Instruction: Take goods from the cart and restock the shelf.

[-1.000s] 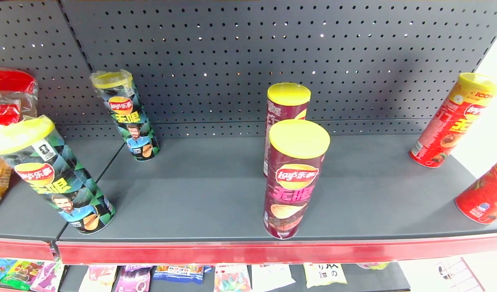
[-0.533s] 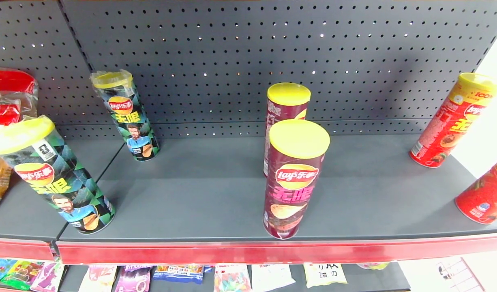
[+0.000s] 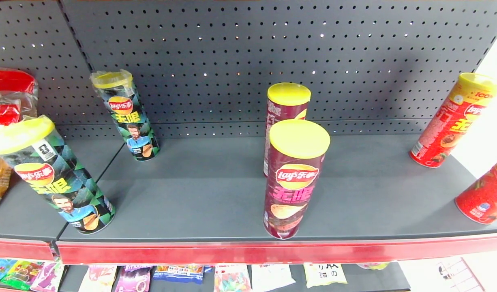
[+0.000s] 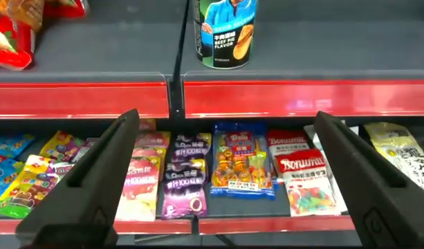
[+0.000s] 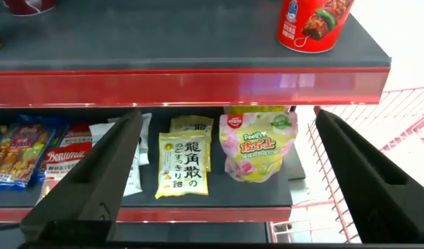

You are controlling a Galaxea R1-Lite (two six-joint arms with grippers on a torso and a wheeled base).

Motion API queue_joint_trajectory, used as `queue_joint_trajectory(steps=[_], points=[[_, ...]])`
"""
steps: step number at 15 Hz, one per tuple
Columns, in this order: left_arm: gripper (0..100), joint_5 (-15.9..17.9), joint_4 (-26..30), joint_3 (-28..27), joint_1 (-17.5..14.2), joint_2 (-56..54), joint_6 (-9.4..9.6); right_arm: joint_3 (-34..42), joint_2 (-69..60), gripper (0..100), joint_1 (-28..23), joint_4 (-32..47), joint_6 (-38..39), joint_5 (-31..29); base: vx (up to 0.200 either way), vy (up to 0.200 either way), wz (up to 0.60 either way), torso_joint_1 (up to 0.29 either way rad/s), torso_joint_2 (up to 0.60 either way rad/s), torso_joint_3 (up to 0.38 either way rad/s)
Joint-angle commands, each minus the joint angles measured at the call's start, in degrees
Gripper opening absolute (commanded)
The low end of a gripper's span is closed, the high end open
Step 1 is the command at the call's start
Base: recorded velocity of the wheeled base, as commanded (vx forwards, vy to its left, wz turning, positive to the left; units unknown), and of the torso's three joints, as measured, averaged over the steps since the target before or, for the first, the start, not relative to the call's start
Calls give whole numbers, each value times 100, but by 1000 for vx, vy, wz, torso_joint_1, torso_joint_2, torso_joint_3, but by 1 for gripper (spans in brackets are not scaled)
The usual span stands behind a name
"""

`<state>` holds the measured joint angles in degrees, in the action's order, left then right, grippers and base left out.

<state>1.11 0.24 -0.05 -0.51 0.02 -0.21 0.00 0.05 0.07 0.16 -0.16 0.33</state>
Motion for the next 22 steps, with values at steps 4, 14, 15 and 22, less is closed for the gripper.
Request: queue_joint_trajectory(steps=[4,14,15,22], points=[[100,3,11,5,-2,-2,-6,0,4,100,1,2,-2,2,-100,0,0,4,2,-1],[100,3,11,5,-2,-2,-6,0,4,100,1,2,-11,11,-80,0,0,0,0,0],[100,3,11,5,-2,-2,-6,0,4,100,1,2,-11,11,0,0,0,0,0,0],[100,3,11,5,-2,-2,-14,0,4,100,1,2,-2,2,0,0,0,0,0,0]])
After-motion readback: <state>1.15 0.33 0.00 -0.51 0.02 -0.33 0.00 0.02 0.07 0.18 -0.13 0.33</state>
